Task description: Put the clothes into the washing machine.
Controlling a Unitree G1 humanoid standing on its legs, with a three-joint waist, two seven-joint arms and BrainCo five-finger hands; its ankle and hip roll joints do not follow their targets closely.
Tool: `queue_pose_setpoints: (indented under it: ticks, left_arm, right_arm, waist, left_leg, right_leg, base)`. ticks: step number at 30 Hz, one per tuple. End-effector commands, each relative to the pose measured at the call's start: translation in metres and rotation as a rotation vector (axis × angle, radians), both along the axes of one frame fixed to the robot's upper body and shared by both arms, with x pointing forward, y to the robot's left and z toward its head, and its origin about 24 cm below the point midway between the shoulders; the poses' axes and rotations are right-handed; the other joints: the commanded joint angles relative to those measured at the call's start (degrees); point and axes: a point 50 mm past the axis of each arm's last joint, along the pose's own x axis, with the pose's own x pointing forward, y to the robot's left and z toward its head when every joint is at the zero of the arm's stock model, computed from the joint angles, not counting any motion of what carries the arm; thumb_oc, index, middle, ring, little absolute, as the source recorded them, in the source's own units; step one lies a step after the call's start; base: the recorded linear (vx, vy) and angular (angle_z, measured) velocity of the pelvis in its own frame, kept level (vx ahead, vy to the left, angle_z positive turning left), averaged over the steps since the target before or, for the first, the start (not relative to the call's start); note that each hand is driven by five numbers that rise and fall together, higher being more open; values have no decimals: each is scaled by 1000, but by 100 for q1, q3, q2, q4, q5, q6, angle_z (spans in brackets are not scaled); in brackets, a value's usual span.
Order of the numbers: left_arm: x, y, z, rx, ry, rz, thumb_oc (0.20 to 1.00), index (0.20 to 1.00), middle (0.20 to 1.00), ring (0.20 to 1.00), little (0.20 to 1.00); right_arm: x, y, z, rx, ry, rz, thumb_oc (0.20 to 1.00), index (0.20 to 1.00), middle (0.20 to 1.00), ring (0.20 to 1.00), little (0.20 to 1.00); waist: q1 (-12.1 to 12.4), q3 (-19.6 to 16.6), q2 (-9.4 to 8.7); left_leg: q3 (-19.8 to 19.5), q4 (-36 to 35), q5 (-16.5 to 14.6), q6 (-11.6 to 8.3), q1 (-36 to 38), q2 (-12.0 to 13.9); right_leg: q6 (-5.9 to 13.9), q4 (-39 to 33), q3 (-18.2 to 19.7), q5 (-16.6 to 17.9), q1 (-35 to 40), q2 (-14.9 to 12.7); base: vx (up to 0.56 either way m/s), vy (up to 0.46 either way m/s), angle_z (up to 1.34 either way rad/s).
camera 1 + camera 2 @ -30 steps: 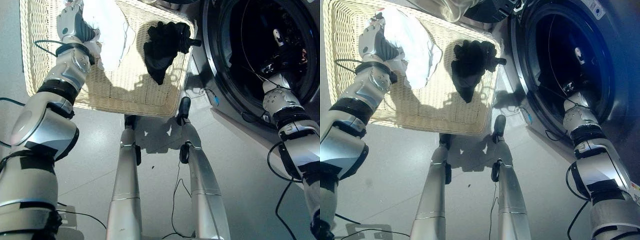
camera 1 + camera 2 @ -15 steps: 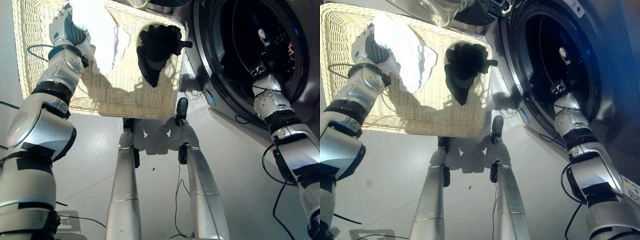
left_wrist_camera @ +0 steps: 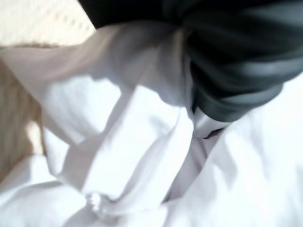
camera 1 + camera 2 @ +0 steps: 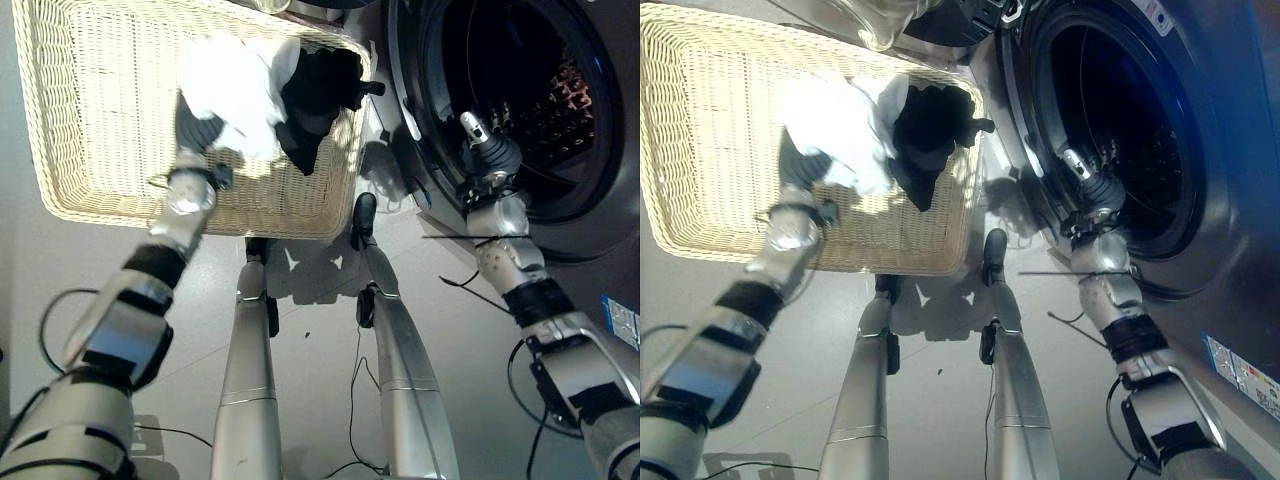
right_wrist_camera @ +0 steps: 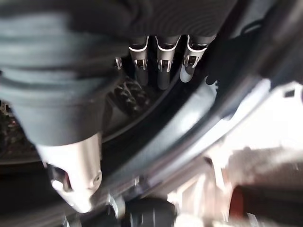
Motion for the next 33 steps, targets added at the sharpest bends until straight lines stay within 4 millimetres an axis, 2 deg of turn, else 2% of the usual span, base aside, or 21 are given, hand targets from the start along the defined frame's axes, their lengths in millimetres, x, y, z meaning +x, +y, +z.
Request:
queue_pose_setpoints:
  ticks: [1,7,16,23,33]
  left_arm:
    - [-23,-19,36,-60,-303,-130,200,200,200,200,200]
    - [-47,-44,38,48,-440,-178,200,200,200,200,200]
    - [-77,-70,53,249,-663,-165,200,200,200,200,200]
    - [-88,-84,60,383,-773,-110,200,200,200,200,200]
    - [-94,-101,61,502,-830,-132,200,200,200,200,200]
  right_arm:
    - [-17,8,25,-80,-135,61,1000,1000,1000,1000,1000]
    - [-30,31,18,-157,-150,243,1000,1000,1000,1000,1000]
    - [-48,60,22,-274,-197,478,1000,1000,1000,1000,1000]
    - [-58,80,27,-331,-221,633,1000,1000,1000,1000,1000]
    - [-68,101,32,-362,-253,765,1000,1000,1000,1000,1000]
  waist:
    - [75,118,338]
    - [155,118,379]
    - [242,118,427]
    - [298,118,478]
    - [317,118,509]
  left_leg:
    - [113,-850,415,409,389,-535]
    - [57,-801,443,455,391,-615]
    - [4,-736,487,482,425,-708]
    - [-37,-684,507,485,454,-769]
    - [-36,-625,525,478,438,-797]
  right_leg:
    - [465,696,-497,-608,246,403]
    - [481,761,-564,-571,227,323]
    - [479,816,-634,-548,243,245]
    - [479,852,-683,-553,268,203]
    - [488,880,-715,-522,243,190]
  base:
    - [0,0,0]
    - [2,-25,3]
    - [0,-16,2]
    - [1,-19,5]
    - [3,-10,2]
